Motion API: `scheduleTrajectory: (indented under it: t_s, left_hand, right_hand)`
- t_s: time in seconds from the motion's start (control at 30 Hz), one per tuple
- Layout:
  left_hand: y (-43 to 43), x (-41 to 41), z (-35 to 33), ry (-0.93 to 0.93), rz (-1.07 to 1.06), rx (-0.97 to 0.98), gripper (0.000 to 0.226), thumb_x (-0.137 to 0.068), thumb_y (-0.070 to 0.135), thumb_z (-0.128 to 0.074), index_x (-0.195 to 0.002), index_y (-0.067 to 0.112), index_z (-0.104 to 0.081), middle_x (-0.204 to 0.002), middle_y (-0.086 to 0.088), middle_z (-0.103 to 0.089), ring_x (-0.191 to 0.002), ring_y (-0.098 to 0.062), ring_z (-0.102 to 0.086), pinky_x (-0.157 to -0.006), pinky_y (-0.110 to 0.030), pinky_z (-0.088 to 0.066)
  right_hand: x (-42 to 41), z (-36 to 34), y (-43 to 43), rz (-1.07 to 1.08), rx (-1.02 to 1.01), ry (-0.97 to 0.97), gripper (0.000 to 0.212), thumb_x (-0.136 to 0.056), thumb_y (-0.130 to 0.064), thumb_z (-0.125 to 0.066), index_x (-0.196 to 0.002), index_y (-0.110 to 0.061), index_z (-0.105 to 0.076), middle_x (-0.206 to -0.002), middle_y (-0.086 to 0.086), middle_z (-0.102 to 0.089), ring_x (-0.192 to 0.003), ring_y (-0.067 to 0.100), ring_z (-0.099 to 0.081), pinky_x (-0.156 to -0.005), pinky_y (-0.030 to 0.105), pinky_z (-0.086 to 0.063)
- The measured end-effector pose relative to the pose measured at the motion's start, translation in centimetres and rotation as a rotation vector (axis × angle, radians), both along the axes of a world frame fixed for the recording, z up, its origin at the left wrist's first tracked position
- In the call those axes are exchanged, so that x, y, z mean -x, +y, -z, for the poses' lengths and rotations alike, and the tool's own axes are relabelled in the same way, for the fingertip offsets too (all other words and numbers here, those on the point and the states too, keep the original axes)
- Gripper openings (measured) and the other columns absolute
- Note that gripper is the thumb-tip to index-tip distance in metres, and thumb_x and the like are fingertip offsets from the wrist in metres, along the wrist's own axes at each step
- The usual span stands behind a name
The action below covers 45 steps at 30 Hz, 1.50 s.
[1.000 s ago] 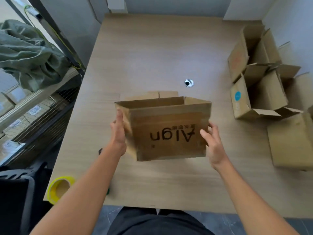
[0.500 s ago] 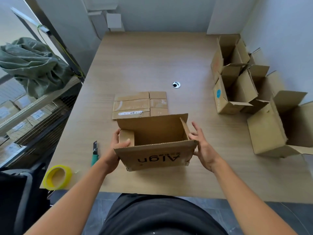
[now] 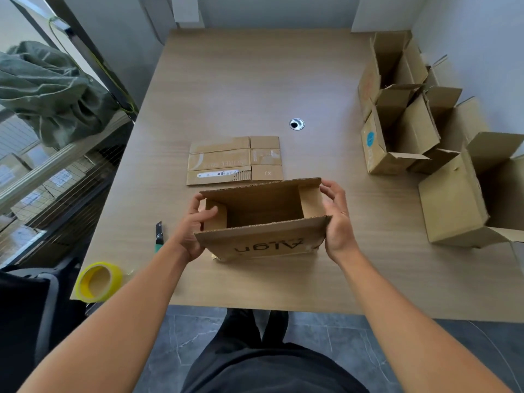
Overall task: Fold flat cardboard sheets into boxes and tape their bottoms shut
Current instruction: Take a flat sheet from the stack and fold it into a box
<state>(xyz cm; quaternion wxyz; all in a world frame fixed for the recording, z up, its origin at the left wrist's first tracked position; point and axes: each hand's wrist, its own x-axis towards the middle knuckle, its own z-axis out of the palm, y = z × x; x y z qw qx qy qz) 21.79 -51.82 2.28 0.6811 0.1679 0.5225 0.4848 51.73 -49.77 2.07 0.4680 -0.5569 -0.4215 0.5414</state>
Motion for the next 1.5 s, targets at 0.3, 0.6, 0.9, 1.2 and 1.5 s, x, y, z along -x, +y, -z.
scheduleTrajectory:
  t_s: [0.3, 0.6, 0.9, 1.2, 1.5]
  left_hand:
    - [2.5, -1.1, 1.1, 0.438, -0.092, 0.025, 0.054, -0.091, -0.019, -0.038, -0.097, 0.031, -0.059, -0.117, -0.007, -0.060, -0.100, -0.025, -0.059, -0.074, -0.036, -0.057]
    - [-1.5, -1.2, 0.8, 0.149, -0.102, 0.002, 0.034, -0.089, 0.005, -0.041, -0.081, 0.019, -0.071, -0.126, -0.001, -0.066, -0.103, -0.018, -0.059, -0.070, -0.029, -0.051]
    - [-5.5, -0.3, 2.9, 0.930, 0.395, -0.233, 0.018, -0.094, 0.027, -0.067, -0.106, 0.026, -0.054, -0.155, 0.005, -0.035, -0.139, -0.014, -0.036, -0.114, -0.036, -0.030]
    - [-6.3, -2.5, 4.8, 1.462, 0.551, -0.355, 0.044, -0.098, 0.056, -0.040, -0.131, 0.027, -0.041, -0.166, 0.002, -0.015, -0.154, -0.024, 0.011, -0.126, -0.041, -0.004]
    - [-3.4, -0.8, 4.3, 1.237, 0.612, -0.367, 0.035, -0.106, 0.037, -0.041, -0.136, 0.022, -0.043, -0.165, 0.002, -0.021, -0.155, -0.017, 0.008, -0.126, -0.046, -0.007]
  right_hand:
    - [0.4, 1.7, -1.8, 0.097, -0.116, -0.006, 0.084, -0.088, -0.084, -0.022, -0.116, -0.019, -0.067, -0.143, 0.002, -0.059, -0.139, 0.020, -0.048, -0.118, 0.055, -0.031]
    - [0.1, 4.4, -4.6, 0.057, -0.122, -0.391, 0.051, -0.081, -0.051, -0.071, -0.114, -0.019, -0.048, -0.114, -0.006, -0.045, -0.107, 0.007, -0.051, -0.100, 0.044, -0.045]
    - [-0.1, 5.6, -5.2, -0.151, -0.084, -0.669, 0.063, -0.096, -0.040, -0.063, -0.152, -0.039, -0.035, -0.124, -0.003, -0.031, -0.123, 0.018, -0.033, -0.108, 0.035, -0.031]
    - [1.4, 3.8, -4.6, -0.372, -0.145, -1.319, 0.054, -0.102, -0.051, -0.037, -0.145, -0.019, -0.038, -0.158, 0.013, -0.014, -0.148, 0.036, -0.008, -0.124, 0.057, -0.005]
    - [11.0, 3.6, -4.8, -0.785, -0.150, -1.409, 0.065, -0.104, -0.055, -0.008, -0.158, -0.028, 0.015, -0.164, 0.002, 0.029, -0.150, 0.021, 0.030, -0.122, 0.049, 0.017]
